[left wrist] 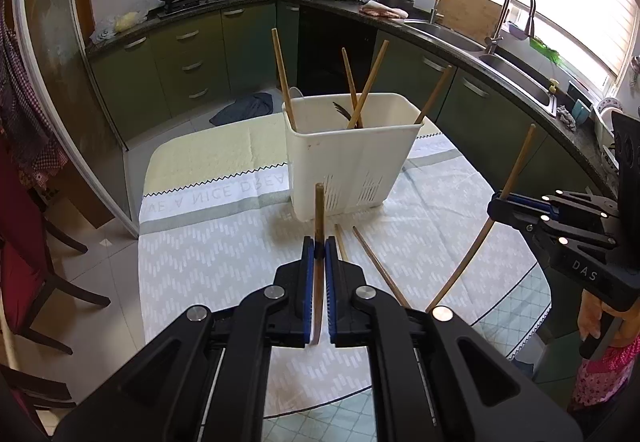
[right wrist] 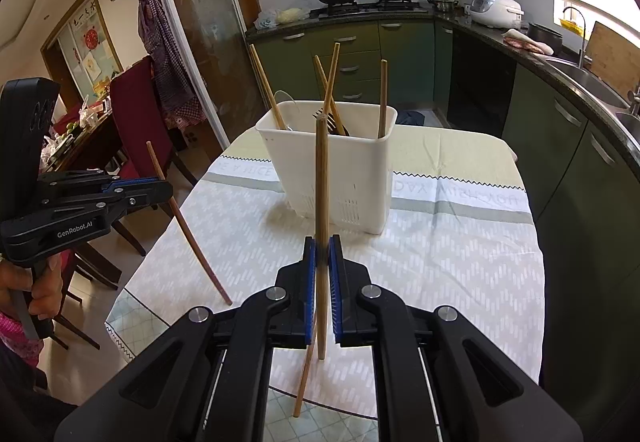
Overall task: Organize utensils
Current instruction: 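Lift both chopsticks upright over the caddy and open both grippers to drop them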
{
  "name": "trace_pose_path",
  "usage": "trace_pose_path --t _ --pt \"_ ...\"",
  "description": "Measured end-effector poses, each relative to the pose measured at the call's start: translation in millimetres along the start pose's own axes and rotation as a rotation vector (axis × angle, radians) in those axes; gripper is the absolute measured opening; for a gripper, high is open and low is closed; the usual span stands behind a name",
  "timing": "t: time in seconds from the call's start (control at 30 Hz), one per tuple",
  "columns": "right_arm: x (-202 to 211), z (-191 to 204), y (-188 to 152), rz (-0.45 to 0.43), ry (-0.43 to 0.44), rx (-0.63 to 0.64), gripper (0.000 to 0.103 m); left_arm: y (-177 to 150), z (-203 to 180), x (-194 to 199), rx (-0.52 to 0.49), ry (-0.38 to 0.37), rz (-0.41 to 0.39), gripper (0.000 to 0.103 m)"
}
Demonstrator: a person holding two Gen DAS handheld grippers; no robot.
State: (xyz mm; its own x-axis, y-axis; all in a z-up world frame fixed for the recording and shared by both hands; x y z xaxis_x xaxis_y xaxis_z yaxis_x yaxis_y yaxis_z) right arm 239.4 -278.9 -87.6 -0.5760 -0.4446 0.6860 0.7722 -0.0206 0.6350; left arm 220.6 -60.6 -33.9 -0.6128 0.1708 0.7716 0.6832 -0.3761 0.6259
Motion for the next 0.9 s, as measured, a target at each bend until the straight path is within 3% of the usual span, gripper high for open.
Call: trace_pose_path --t 0.47,0.7,0.9 --pt "9 6 8 -0.018 0.011 0.015 0.008 12 -4 13 -0.015 0.0 -0.036 0.005" --pt "34 28 38 -0.083 0.045 0.047 0.007 34 -4 33 -0.019 -0.013 -0.072 0.005" --pt "68 48 81 -0.185 0.08 0.059 0.008 78 -1 72 -0.046 0.018 -0.163 0.005"
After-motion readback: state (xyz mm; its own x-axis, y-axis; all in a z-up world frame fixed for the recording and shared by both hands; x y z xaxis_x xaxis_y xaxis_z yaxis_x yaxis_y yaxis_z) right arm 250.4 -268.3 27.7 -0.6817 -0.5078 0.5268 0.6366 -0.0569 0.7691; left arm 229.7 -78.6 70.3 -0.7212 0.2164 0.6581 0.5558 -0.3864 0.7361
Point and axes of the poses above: each gripper's, at about its wrist camera, not at the fingertips, and x roughly against the way its jaws point, z to its left, y to its top, the point moved 3 cm from there along -x, roughly the way its jaws point, and after that the axes turned 15 degrees about -x, right-handed, at the moved point
